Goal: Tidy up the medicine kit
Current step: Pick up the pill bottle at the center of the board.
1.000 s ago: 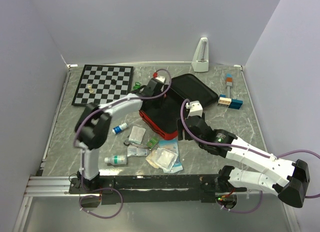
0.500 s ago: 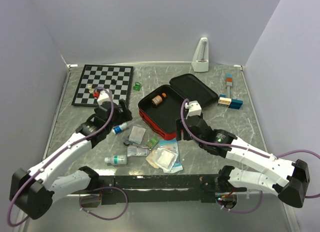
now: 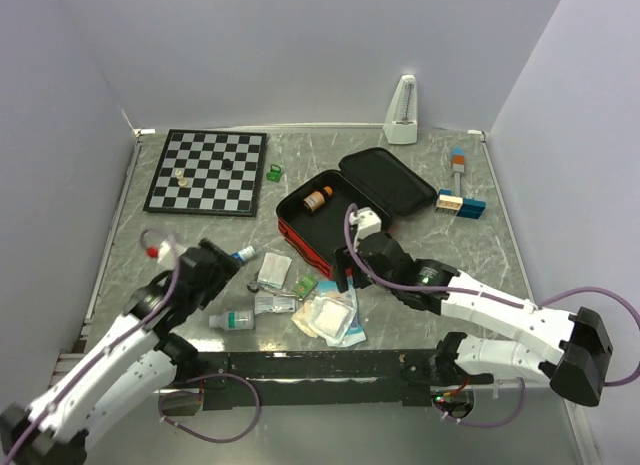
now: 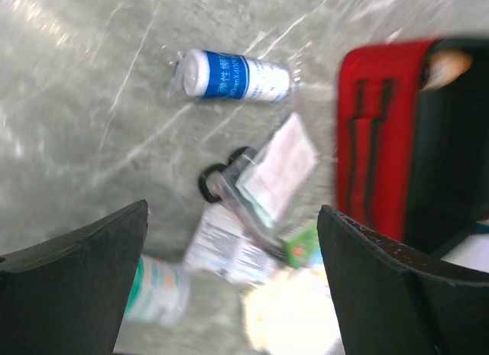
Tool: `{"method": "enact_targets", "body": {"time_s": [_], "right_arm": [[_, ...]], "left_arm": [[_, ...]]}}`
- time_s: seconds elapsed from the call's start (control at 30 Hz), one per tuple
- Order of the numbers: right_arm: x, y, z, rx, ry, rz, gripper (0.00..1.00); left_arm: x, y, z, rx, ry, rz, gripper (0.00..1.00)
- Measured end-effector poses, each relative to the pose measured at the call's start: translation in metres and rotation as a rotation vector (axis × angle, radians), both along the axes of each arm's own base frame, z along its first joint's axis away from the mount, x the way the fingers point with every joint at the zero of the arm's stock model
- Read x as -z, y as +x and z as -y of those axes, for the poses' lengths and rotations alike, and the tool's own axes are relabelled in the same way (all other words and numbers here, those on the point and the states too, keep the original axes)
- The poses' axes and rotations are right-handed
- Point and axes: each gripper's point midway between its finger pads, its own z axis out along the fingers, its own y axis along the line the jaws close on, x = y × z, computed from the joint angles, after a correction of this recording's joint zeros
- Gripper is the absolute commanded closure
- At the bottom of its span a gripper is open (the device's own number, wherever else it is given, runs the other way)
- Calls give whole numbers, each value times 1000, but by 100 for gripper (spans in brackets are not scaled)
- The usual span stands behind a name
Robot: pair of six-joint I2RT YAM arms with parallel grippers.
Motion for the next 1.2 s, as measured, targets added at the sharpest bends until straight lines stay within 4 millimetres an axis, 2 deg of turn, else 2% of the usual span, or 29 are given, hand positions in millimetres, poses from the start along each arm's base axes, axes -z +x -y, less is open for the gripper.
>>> {"method": "enact_targets", "body": {"time_s": [0.13,0.23,0.37,0.47,0.6,0.7,0.93,1.2], "right_arm": [[2,-18,-32,-167,7,-16,11],[-1,-36,-64,-322,-9,-10,10],[-14,-58,-113,-502,-6,38,9],[-22,-71,-147,-617,-3,84,9],[-14,-79,-181,-719,-32,117,8],[6,-83,-199,-782,-70,118,9],[44,-84,-225,-854,-127,107,10],[54,-76,-263,-894,-119,137,16]], "left_arm": [[-22,-15,-13,-136,-160,74,4],[-27,-23,-24,-219,-215,91,4],[-25,-31,-41,-303,-172,56,4],[-39,-29,-49,-346,-127,40,4],[-48,-23,-52,-367,-69,15,4],[-44,-26,-55,-372,-42,-7,4],[-47,-39,-67,-404,-53,14,4],[-45,-46,-75,-442,-68,17,4]]}}
